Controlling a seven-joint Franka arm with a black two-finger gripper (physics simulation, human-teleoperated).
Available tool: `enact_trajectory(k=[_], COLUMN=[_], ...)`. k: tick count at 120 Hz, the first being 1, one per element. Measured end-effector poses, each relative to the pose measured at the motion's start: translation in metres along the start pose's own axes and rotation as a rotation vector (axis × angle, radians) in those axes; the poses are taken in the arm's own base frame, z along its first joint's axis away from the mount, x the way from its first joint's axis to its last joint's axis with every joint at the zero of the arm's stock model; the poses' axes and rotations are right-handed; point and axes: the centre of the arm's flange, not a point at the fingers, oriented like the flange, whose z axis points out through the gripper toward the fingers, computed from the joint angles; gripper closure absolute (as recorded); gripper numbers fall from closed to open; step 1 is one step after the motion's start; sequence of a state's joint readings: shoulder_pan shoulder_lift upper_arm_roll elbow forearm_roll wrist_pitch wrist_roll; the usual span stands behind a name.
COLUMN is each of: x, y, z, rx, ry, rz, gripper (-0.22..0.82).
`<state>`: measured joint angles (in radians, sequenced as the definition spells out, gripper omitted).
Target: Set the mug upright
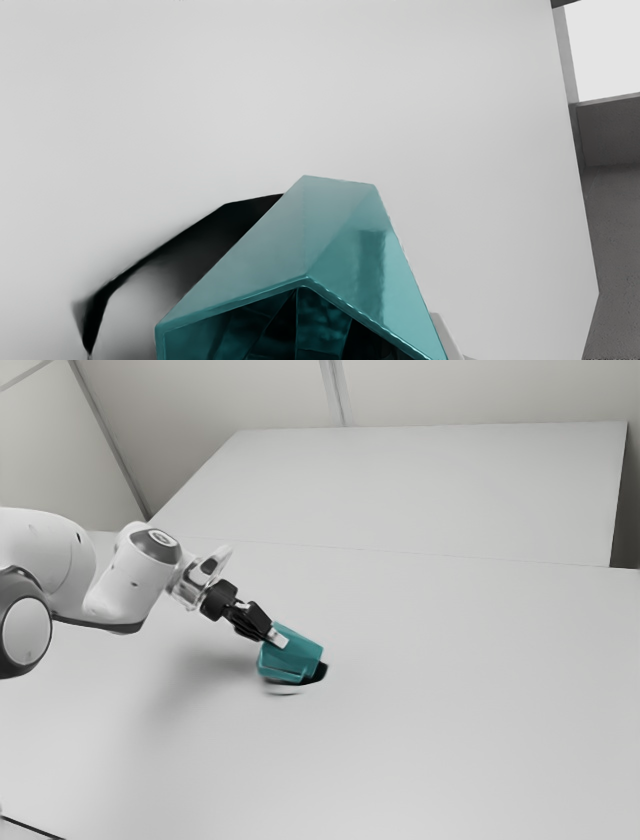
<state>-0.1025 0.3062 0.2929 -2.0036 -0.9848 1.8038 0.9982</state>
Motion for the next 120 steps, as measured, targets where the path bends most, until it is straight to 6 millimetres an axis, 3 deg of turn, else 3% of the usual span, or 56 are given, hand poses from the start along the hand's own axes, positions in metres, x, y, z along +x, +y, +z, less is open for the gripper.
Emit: enact_trajectory(k=[31, 47, 75, 120], x=[0.009, 0.01, 0.012, 0.003], y=[0.032, 0.05, 0.075, 0.062], z=[-0.023, -0.046, -0.065, -0.079], rx=[0.051, 0.133, 0.311, 0.572], ry=[0.026, 0.011, -0.085, -0.286], rz=[0.078, 0.131, 0.214, 0.214], gripper=[0.78, 0.78, 0.78, 0.79])
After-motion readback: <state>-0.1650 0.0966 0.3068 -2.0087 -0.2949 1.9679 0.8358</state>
